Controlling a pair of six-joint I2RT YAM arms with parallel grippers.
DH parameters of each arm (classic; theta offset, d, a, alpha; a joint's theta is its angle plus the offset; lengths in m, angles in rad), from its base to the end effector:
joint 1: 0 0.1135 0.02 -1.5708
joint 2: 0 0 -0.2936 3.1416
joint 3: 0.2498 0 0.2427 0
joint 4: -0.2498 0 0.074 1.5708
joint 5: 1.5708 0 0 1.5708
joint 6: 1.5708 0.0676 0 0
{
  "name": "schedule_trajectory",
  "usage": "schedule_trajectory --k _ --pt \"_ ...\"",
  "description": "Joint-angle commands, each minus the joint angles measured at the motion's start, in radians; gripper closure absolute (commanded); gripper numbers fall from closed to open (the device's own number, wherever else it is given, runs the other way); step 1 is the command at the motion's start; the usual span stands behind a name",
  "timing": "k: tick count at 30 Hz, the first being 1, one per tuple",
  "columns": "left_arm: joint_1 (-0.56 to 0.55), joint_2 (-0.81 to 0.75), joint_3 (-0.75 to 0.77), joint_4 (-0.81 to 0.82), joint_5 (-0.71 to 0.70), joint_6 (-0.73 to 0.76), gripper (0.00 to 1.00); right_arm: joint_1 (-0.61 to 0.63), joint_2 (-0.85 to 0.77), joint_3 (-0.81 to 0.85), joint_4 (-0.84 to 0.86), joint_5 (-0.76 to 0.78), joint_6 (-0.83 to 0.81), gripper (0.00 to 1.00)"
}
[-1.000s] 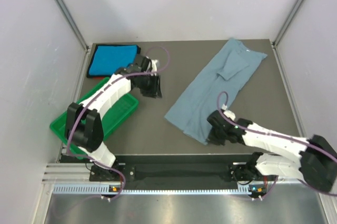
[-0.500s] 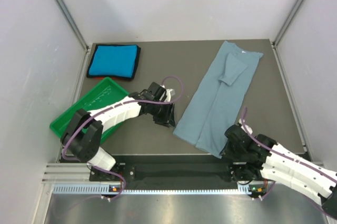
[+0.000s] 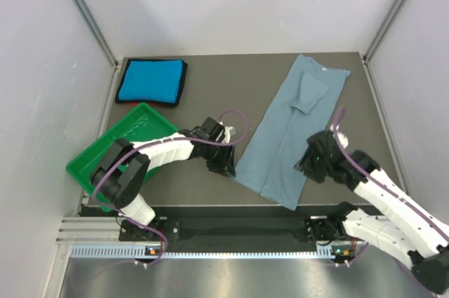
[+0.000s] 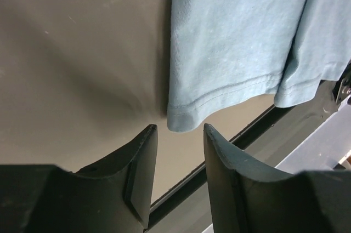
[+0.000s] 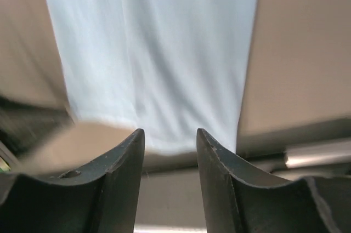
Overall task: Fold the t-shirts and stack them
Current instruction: Fold the tshirt
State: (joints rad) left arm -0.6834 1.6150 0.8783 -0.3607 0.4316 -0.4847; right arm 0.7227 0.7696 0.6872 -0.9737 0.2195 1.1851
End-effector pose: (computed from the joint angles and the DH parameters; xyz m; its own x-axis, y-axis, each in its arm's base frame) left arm 0.2219 -0.2172 0.1727 -0.9468 0.2252 -0.2299 0.3168 0.7785 -0.5419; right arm 0.0978 0.0666 0.2364 -0.7692 0.5274 -0.3608 0.3923 0.8355 0.3848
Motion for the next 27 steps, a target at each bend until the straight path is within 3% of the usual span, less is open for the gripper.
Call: schedule_trajectory --k 1,2,6,9,14,20,23,27 --pt "-0.005 0.016 -0.027 0.104 0.048 -0.002 0.56 -0.220 0.091 0.135 0.055 0.005 -0.241 0.57" --pt "-0.008 0.020 -0.030 0.109 0.052 0.001 0.57 -0.330 0.112 0.159 0.106 -0.027 -0.290 0.58" --pt "-0.015 0.022 -0.047 0.126 0.030 0.003 0.59 -0.494 0.255 0.322 0.153 -0.071 -0.502 0.58" --pt "-0.016 0.040 -0.050 0.126 0.018 0.009 0.66 -0.586 0.382 0.438 0.167 -0.138 -0.583 0.58" --pt "-0.024 -0.001 -0.048 0.098 -0.017 -0.003 0.69 -0.628 0.491 0.561 0.185 -0.143 -0.608 0.58" --pt "-0.025 -0.130 0.049 -0.046 -0.166 -0.009 0.56 -0.641 0.508 0.569 0.228 -0.180 -0.604 0.58" --pt "-0.027 -0.106 0.079 -0.049 -0.195 0.003 0.54 -0.643 0.522 0.549 0.257 -0.198 -0.605 0.57" --pt "-0.027 -0.011 0.091 -0.018 -0.124 0.017 0.56 -0.644 0.548 0.551 0.291 -0.212 -0.605 0.56"
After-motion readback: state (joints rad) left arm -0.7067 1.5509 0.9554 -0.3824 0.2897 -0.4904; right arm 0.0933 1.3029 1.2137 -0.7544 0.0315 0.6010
